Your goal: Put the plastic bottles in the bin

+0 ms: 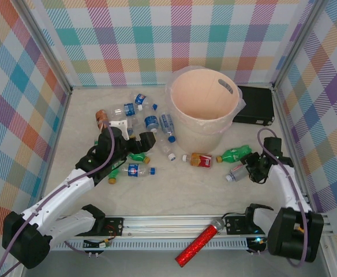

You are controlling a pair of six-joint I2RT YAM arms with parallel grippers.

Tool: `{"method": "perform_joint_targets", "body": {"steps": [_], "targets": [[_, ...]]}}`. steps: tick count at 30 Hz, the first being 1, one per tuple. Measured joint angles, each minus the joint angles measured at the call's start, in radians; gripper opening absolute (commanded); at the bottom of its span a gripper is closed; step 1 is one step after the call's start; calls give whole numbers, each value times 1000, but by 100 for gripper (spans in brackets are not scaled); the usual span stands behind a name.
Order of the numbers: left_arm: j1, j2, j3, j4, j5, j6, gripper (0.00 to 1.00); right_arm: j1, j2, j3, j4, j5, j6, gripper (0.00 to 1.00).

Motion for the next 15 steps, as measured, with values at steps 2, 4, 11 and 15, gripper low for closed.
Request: {"method": "perform_joint_targets", "body": {"steps": [2, 4, 11, 15], "targets": [[0, -9, 7, -10, -2, 0, 100, 0, -62, 13, -29, 6, -9, 55], [0, -17, 12, -16, -2, 0, 100, 0, -121, 36, -53, 6, -15, 54], [0, -23, 39, -52, -23, 0, 100, 0, -273, 223, -115, -3, -86, 53], [0, -29, 46, -64, -35, 0, 100, 0, -266, 373, -118, -43, -126, 53]]}}
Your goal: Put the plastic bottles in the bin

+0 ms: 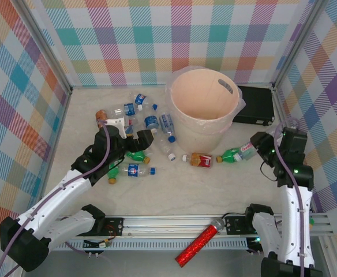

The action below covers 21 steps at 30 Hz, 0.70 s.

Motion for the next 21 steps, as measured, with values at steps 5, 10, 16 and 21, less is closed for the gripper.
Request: {"method": "perform_joint_targets", "body": {"steps": [5, 10, 16, 21], "targets": [[0, -3, 35, -31, -20, 5, 100, 0, 79, 169, 26, -93, -11, 52], [0, -44, 38, -51, -36, 8, 100, 67, 206, 343, 73, -111, -16, 52], [0, -93, 40, -79, -55, 8, 100, 368, 388, 557, 135, 61, -132, 53], [0, -134, 42, -151, -88, 26, 99, 563, 550, 668, 200, 229, -290, 53]]}}
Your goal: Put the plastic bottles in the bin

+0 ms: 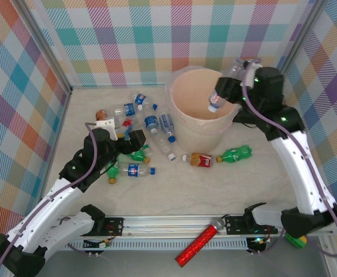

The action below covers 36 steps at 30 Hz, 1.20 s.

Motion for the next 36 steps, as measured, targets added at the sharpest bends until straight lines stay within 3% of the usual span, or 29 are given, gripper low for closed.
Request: {"method": "perform_joint_targets", "body": {"steps": [5, 11, 23, 25, 28, 31, 36], "targets": [[0, -74, 0, -42, -34, 8, 99, 122, 133, 22, 77, 174, -200, 54], [0, -119, 0, -76, -64, 17, 100, 184, 208, -5, 130, 274, -348, 54], [0, -118, 1, -91, -89, 27, 100, 193, 205, -106, 182, 315, -380, 56], [0, -116, 1, -91, -89, 27, 99, 193, 205, -111, 182, 315, -380, 62], [0, -108, 2, -93, -90, 27, 99, 193, 204, -111, 184, 317, -381, 84], [0, -99, 2, -105, -106, 24, 99, 193, 197, -115, 190, 319, -383, 97], [0, -100, 1, -105, -150, -1, 100, 193, 166, -134, 190, 318, -378, 99]]}}
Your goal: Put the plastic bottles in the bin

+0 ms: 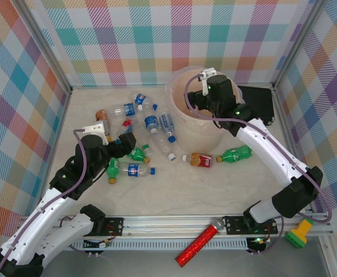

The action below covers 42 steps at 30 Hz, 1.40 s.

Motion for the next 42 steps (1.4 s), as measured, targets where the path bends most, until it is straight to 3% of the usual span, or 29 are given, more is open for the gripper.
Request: {"method": "perform_joint_targets", "body": {"steps": [9, 19, 27, 34, 42], "targets": [[0, 12, -29, -35, -47, -60, 100, 0, -117, -56, 21, -39, 29, 99], [0, 83, -56, -178, -139, -138, 99, 0, -272, -141, 31, -164, 143, 99], [0, 120, -130, -190, -128, -242, 98, 0, -452, -341, 43, -271, 241, 99], [0, 171, -217, -137, -62, -444, 88, 0, -510, -391, 32, -289, 248, 99], [-2, 156, -295, -72, -14, -754, 87, 0, -554, -413, 24, -326, 245, 99]]}}
